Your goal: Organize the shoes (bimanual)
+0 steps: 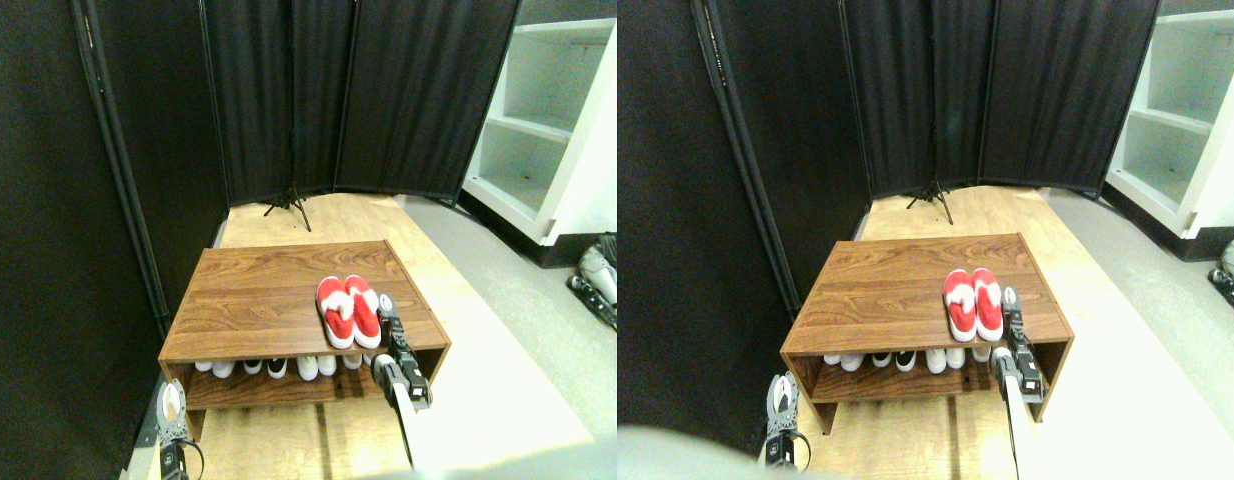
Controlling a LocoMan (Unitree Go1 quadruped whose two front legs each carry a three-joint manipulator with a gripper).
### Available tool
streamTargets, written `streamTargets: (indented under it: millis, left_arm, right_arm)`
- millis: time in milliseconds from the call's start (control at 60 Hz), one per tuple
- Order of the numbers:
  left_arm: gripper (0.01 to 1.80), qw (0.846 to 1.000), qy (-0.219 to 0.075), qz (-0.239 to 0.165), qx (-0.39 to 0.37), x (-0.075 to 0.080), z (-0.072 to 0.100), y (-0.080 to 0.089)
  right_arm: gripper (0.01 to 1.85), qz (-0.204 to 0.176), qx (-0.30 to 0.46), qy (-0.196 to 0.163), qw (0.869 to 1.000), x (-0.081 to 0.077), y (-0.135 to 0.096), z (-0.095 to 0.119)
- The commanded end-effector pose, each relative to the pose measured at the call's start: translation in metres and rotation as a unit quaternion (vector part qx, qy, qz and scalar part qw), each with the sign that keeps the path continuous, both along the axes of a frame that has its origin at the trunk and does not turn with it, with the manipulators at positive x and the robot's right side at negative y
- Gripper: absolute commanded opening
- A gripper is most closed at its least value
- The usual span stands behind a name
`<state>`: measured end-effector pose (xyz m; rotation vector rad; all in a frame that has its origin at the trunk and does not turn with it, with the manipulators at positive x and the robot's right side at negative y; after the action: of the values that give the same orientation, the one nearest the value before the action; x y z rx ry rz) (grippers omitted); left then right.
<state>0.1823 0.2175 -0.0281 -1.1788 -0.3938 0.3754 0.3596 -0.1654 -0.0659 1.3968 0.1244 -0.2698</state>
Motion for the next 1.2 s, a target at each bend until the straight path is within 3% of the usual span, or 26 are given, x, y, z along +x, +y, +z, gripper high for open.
streamTargets:
  millis: [17,217,367,500,550,650,683,717,783,933,983,1000,1050,1100,1200]
  left_arm:
    - [0.01,1.000,-0.023,0.001,0.000,0.001,0.006,0.000]
    - [0.01,1.000,-0.022,-0.003,-0.002,0.002,0.006,0.000]
    - [0.01,1.000,-0.022,-0.003,-0.006,0.003,0.006,-0.001]
    - [0.01,1.000,-0.022,-0.007,-0.007,0.005,0.007,-0.003]
    - [0.01,1.000,-0.023,-0.009,-0.013,0.005,0.008,-0.003]
    - [0.01,1.000,-0.022,-0.012,-0.017,0.006,0.008,-0.004]
    - [0.01,0.999,-0.023,-0.013,-0.018,0.006,0.007,-0.004]
    - [0.01,0.999,-0.023,-0.013,-0.019,0.006,0.008,-0.005]
    - [0.01,0.999,-0.021,-0.013,-0.020,0.005,0.008,-0.005]
    - [0.01,0.999,-0.019,-0.015,-0.021,0.004,0.007,-0.003]
    - [0.01,0.999,-0.020,-0.014,-0.021,0.004,0.006,-0.003]
    - [0.01,0.999,-0.020,-0.013,-0.022,0.004,0.006,-0.003]
    - [0.01,1.000,-0.019,-0.013,-0.020,0.004,0.006,-0.003]
    - [0.01,1.000,-0.018,-0.016,-0.020,0.003,0.006,-0.003]
    - [0.01,0.999,-0.018,-0.016,-0.021,0.002,0.007,-0.003]
  right_arm:
    - [0.01,0.015,0.005,0.033,0.999,-0.004,0.007,-0.013]
    - [0.01,0.004,-0.006,0.026,1.000,-0.007,0.000,-0.011]
    - [0.01,-0.008,-0.025,0.010,1.000,-0.017,-0.007,0.003]
    - [0.01,-0.003,-0.061,-0.034,0.998,-0.029,-0.013,0.024]
    - [0.01,0.012,-0.060,-0.081,0.995,-0.036,-0.017,0.036]
    - [0.01,0.023,-0.058,-0.104,0.993,-0.051,-0.022,0.051]
    - [0.01,0.036,-0.073,-0.132,0.988,-0.064,-0.023,0.059]
    - [0.01,0.037,-0.070,-0.135,0.988,-0.067,-0.022,0.060]
    - [0.01,0.055,-0.067,-0.151,0.985,-0.090,-0.020,0.067]
    - [0.01,0.070,-0.044,-0.152,0.985,-0.129,-0.011,0.065]
    - [0.01,0.063,-0.034,-0.137,0.988,-0.138,-0.008,0.063]
    - [0.01,0.055,0.002,-0.125,0.991,-0.147,-0.004,0.059]
    - [0.01,0.061,0.027,-0.124,0.990,-0.151,-0.001,0.056]
    - [0.01,0.083,-0.002,-0.129,0.988,-0.156,0.001,0.050]
    - [0.01,0.087,0.006,-0.126,0.988,-0.162,0.006,0.048]
